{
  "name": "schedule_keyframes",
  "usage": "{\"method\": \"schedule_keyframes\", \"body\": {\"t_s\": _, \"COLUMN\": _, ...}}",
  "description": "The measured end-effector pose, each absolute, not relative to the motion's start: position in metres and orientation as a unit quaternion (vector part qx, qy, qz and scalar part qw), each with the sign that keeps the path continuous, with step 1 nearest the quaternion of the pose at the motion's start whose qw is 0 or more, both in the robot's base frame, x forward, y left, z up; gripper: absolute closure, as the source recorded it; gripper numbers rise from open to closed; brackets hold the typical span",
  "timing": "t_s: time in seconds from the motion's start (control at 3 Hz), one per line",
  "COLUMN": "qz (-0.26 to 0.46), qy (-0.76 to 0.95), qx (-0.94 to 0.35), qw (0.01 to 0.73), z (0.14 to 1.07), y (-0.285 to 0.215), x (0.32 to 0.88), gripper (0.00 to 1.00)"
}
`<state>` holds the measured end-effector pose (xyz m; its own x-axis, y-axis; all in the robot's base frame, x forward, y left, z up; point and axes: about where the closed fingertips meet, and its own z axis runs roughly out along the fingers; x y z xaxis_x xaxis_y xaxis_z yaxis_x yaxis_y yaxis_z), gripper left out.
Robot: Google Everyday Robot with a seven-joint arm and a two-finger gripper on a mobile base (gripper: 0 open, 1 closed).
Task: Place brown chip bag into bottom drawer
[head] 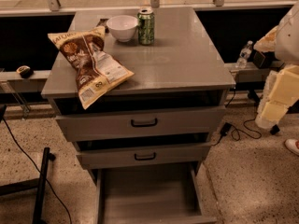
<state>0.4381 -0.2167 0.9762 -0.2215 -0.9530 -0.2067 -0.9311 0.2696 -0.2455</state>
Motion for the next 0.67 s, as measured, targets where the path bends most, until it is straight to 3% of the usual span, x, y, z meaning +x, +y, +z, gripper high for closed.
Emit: {"method": "schedule_keyframes", "body": {"t_s": 0.67, "qz": -0.036, "qy": 0.782, "qx": -0.596, "qw": 0.180, "z": 0.9814, "y": -0.2146, "x": 0.4411, "gripper": 0.00}}
